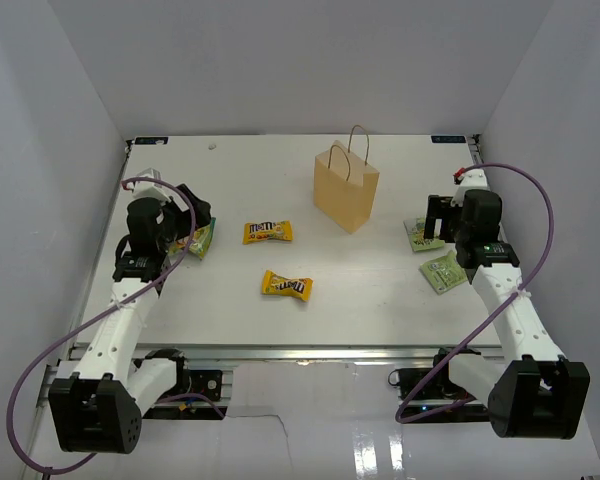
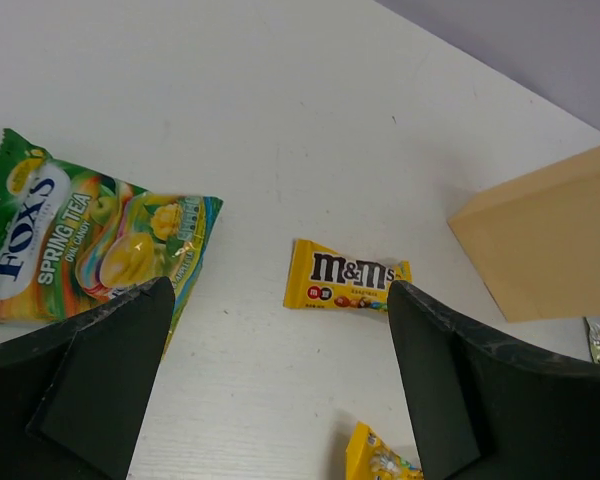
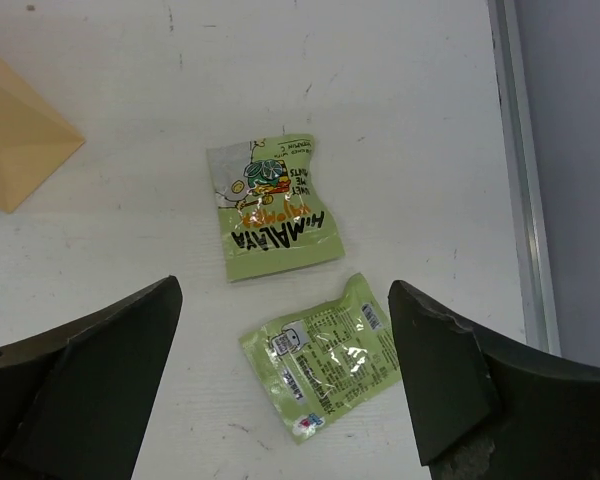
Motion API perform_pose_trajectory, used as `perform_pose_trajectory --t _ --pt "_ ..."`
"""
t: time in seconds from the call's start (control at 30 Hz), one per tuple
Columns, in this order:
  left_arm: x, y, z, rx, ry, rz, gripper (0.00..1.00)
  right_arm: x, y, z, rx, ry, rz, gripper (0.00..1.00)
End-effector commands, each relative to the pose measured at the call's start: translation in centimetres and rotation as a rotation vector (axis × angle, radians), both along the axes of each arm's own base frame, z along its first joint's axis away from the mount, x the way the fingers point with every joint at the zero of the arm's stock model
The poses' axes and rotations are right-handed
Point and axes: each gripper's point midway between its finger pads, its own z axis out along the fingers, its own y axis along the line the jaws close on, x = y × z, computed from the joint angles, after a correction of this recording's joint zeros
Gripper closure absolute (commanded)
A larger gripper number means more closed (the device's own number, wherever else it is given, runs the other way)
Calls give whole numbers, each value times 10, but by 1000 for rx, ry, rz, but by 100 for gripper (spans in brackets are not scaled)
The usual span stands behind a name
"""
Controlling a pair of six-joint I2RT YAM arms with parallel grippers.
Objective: Place the snacks into the paper bag
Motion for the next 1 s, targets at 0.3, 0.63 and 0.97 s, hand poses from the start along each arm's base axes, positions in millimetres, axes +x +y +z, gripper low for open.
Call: perform_pose_trajectory --t 0.3,0.63,0.97 --pt "-21 -79 -30 -212 116 -415 2 -20 69 -26 -130 155 755 10" --pt "-42 -109 -55 -330 218 -485 2 10 55 -94 258 419 619 1" --pt "-51 -139 -76 -324 290 -520 2 92 -1 -104 9 372 458 0"
